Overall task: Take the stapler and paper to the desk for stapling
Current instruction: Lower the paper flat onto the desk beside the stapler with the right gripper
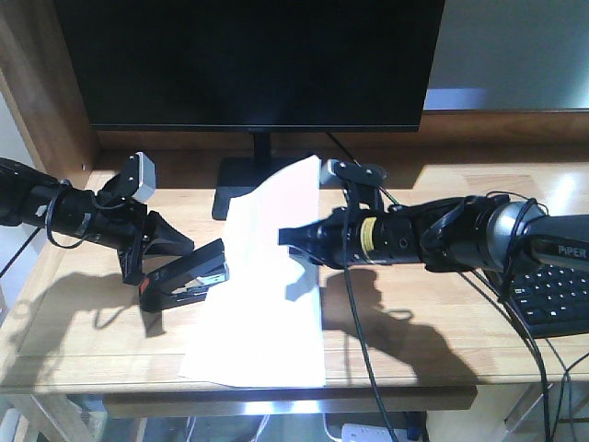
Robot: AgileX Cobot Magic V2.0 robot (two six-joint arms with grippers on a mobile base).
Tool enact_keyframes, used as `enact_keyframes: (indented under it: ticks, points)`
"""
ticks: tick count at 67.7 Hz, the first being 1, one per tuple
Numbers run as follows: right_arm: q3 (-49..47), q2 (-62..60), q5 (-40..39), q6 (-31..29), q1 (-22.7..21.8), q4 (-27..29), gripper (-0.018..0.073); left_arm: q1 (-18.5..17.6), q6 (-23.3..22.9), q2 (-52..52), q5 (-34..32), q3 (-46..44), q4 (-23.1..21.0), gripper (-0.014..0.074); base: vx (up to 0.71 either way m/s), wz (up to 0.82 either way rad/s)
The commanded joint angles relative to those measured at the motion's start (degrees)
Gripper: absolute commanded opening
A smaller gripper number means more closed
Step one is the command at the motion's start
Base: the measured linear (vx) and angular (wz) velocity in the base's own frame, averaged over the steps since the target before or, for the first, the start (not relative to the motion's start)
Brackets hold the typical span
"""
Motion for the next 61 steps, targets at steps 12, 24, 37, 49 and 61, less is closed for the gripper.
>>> enact_keyframes:
  ticks: [12,24,37,49,61]
  points:
    - [-2.6,-1.6,-4.5,-2.4,-0.2,4.2,-0.0002,-0.2,-0.6,-3.4,1.8,-1.4,-3.2,-0.0006,0.0,0.0]
    - [-2.6,1.0,-3.9,-2.3,-0.2,5.1,-0.0002,-0.2,-0.6,-3.4,1.8,-1.4,-3.2,-0.0006,0.0,0.0]
    - [-4.2,4.2,-4.5,-2.4,-0.2,6.2,-0.0002,-0.2,-0.6,-3.4,1.8,-1.4,-3.2,-0.0006,0.0,0.0]
    - [-6.9,6.6,-4.6,-2.2,-0.2,6.4,0.0006,-0.2,-0.6,-3.4,1.8,-1.4,-3.2,-0.0006,0.0,0.0]
    - [-7.6,8.1,-5.3,-2.1,-0.2,6.9,0.0063,-0.2,-0.6,-3.4,1.8,-1.4,-3.2,-0.0006,0.0,0.0]
